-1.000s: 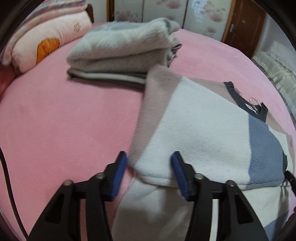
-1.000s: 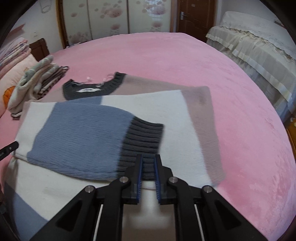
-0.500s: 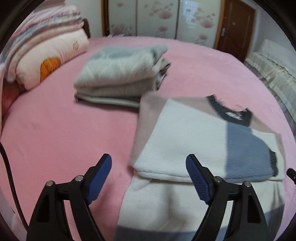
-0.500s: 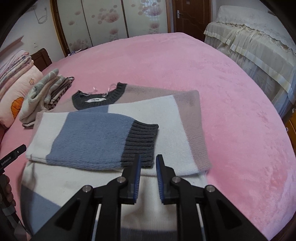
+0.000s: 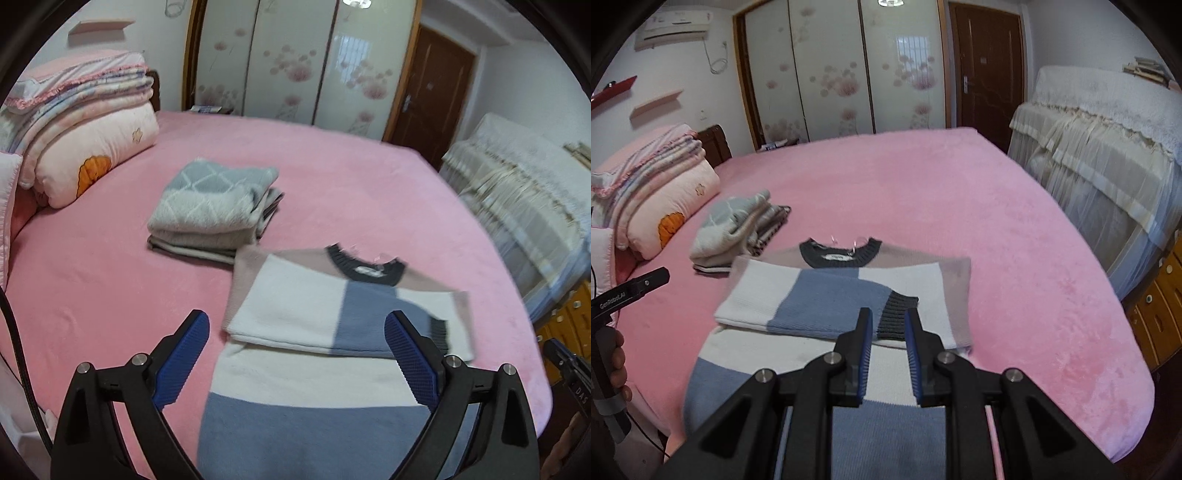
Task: Fold small clothes
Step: 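Move both grippers to the dark grey ribbed hem of the sweater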
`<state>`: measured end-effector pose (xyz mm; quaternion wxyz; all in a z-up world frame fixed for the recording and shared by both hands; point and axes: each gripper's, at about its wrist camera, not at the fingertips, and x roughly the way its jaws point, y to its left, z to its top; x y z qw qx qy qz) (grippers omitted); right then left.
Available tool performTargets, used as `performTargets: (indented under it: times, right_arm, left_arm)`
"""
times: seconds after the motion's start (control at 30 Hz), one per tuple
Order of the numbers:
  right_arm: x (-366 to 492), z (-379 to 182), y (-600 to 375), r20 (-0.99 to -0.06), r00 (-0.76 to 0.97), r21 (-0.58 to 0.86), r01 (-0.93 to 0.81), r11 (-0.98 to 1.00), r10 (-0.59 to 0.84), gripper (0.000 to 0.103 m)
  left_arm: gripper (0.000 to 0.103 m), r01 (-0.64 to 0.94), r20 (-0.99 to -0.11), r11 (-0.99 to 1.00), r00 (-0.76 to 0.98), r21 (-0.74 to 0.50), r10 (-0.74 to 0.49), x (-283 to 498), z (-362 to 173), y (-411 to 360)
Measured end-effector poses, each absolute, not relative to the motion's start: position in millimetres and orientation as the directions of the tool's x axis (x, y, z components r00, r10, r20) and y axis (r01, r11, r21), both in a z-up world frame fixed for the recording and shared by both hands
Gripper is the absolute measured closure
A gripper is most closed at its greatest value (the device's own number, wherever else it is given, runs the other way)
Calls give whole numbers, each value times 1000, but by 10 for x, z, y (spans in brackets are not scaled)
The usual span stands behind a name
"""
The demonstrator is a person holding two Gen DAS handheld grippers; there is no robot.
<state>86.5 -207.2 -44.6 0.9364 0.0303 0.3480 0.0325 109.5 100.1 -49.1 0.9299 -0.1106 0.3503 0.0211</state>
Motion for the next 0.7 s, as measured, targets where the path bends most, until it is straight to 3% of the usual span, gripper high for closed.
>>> performTargets:
  times: [0.1,0.33,0.5,0.7]
  right_arm:
    - [611,-302,-2089,-618,782,85,-43,995,86,68]
    - [81,-131,-2043,-570,813,83,-80,993,113,68]
    - [-241,-46,-2000,-532,835,96,-108,990,142,67]
    - [-528,-71,-1866,-491,858,53,-143,988,150,51]
  left_arm:
    - [8,-88,-611,976,790,-200,-54,822,-342,954]
    - [7,-33,-572,992,819,-121,-43,239,-169,783]
    - [7,-37,-599,993,800,-111,-38,-16,-154,743]
    - [5,-82,-641,990,767,-112,-10,-201,-323,772]
